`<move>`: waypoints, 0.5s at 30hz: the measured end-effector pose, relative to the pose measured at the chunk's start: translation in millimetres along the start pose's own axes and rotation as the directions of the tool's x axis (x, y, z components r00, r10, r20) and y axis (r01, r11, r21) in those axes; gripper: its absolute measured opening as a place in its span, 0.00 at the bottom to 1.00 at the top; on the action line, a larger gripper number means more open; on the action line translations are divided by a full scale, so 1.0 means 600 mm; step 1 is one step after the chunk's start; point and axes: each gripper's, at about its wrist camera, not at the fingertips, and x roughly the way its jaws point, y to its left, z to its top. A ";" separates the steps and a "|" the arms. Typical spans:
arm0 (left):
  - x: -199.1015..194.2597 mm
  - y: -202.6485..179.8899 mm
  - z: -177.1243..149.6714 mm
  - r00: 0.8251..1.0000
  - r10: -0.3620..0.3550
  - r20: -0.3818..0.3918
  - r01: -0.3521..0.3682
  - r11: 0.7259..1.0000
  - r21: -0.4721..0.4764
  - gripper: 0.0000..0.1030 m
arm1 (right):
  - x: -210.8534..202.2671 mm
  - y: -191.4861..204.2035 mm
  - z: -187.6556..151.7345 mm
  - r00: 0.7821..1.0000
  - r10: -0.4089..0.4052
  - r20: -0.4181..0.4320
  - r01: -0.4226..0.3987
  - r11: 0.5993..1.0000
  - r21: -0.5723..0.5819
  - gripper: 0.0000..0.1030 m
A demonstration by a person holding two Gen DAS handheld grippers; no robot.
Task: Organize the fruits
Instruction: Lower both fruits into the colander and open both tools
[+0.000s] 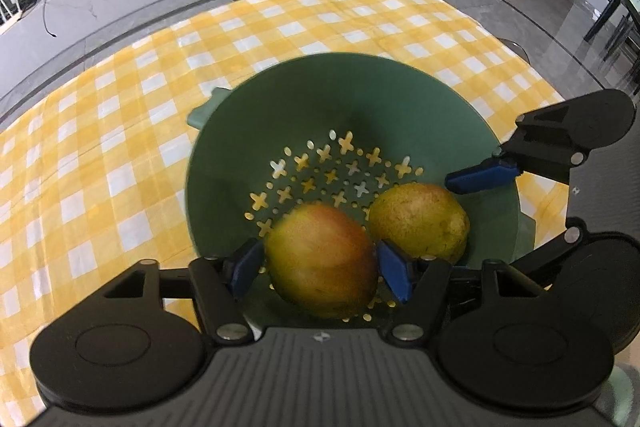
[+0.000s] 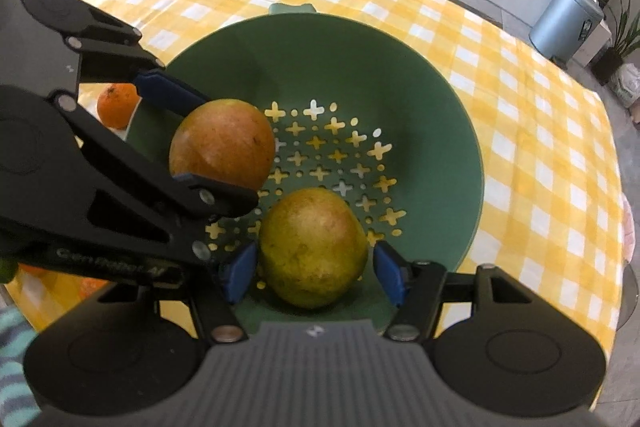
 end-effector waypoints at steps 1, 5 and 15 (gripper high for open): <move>-0.001 0.003 0.000 1.000 -0.015 -0.001 0.015 1.000 -0.012 0.73 | -0.001 -0.002 0.000 1.000 0.003 0.001 -0.003 1.000 0.009 0.60; -0.005 0.008 -0.003 0.999 -0.042 -0.007 0.042 0.999 -0.031 0.73 | -0.010 -0.004 -0.001 1.000 0.003 0.010 -0.003 1.000 0.016 0.64; -0.068 -0.001 -0.021 0.996 -0.004 0.086 0.009 0.998 -0.059 0.73 | -0.057 0.017 -0.012 0.992 -0.091 0.092 0.088 0.996 0.026 0.80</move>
